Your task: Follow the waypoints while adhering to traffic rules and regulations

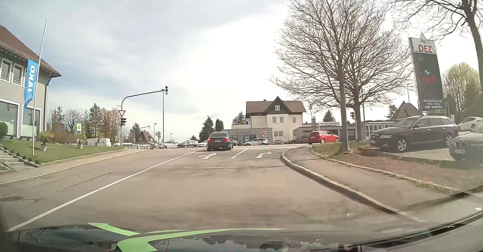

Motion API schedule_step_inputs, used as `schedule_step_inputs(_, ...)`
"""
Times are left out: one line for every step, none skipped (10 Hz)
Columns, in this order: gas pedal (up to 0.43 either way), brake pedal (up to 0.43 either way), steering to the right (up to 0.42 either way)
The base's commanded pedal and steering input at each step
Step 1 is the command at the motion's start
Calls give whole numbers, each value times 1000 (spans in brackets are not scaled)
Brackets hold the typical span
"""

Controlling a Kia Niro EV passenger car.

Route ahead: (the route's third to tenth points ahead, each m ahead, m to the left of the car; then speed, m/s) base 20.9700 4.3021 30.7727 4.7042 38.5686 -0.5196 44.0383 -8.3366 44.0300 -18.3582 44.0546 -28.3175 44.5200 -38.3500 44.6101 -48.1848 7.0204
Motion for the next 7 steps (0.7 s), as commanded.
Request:
schedule_step_inputs(350,0,-8)
schedule_step_inputs(350,0,-8)
schedule_step_inputs(339,0,-9)
schedule_step_inputs(331,0,-10)
schedule_step_inputs(311,0,-9)
schedule_step_inputs(299,0,-9)
schedule_step_inputs(287,0,-9)
